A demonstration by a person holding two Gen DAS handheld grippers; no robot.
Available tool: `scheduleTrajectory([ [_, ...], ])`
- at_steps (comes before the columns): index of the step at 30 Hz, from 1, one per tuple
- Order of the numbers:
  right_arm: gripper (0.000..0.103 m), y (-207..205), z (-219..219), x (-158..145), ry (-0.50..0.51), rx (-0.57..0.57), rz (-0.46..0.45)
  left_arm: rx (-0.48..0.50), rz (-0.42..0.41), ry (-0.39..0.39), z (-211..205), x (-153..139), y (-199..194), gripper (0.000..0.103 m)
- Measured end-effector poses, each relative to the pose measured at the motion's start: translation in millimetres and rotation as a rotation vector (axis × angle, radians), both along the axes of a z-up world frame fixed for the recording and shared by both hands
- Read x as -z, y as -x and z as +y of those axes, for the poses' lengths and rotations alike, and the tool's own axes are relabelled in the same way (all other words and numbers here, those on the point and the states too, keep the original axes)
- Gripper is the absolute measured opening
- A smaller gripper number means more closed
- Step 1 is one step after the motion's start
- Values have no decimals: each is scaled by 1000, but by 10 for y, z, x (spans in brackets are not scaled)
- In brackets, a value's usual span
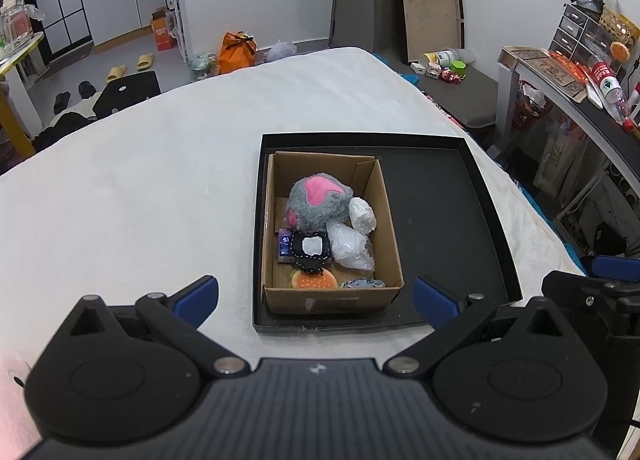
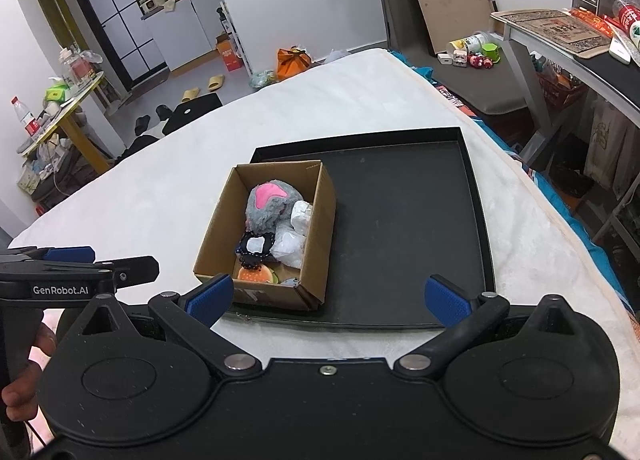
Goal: Organize soft objects
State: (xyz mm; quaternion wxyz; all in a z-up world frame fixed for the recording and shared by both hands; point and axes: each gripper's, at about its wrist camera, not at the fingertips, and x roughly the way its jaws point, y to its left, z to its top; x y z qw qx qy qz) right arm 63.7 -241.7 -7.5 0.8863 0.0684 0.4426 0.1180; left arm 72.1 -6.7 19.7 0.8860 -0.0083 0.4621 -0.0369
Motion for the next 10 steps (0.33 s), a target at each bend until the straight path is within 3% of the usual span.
scheduleTrajectory([
  [10,103,-8,6,-2,3,2,-2,8,-5,-5,-10,-4,-13,103],
])
